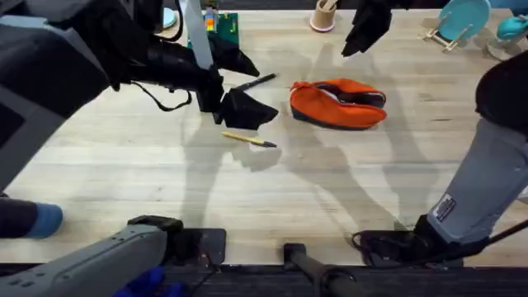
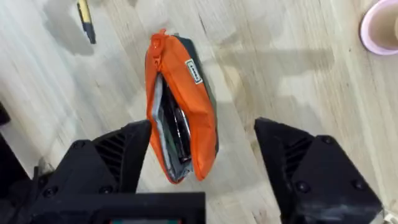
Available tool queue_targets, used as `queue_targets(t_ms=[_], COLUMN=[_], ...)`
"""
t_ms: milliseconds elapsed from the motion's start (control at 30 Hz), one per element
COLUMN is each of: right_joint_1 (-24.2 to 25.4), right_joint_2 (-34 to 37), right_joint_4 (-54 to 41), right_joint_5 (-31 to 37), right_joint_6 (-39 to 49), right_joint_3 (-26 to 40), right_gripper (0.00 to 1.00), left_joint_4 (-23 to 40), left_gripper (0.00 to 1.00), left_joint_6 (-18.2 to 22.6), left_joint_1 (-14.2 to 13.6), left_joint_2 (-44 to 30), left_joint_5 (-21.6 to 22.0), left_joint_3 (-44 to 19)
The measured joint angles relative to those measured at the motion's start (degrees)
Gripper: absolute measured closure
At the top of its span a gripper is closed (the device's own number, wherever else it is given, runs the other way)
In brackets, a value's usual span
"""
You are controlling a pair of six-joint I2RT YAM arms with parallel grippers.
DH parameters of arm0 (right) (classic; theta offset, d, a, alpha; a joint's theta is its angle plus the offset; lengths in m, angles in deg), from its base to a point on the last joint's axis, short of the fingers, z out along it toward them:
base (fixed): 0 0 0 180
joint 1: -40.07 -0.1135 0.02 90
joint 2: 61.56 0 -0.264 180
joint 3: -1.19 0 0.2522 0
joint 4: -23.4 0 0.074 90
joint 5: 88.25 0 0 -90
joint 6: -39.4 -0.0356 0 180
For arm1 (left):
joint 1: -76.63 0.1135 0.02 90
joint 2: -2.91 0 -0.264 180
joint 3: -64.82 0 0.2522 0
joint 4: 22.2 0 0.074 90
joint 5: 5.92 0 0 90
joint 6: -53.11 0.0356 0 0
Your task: Unzip the bag, pick up the pens from the table one at a time and place them inside, then zip the bag closed.
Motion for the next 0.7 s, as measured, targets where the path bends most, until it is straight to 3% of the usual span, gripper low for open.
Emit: queue_targets(t_ms=[267,700], right_joint_1=[0.09,0.22], right_joint_2=[-0.01,-0.01], right_joint_4=[0.00,0.00], right_joint_5=[-0.02,-0.02], right_joint_6=[-2.15,-4.39], right_joint_3=[0.00,0.00], right_gripper=[0.004,0.004], left_joint_4=[2.77,13.26], left_gripper=[0.007,0.007], left_joint_6=[-1.33,-2.51], left_joint_1=[0.00,0.00], left_joint_2=[0.00,0.00], left_joint_5=[3.68,16.54], left_joint_3=[0.00,-7.05])
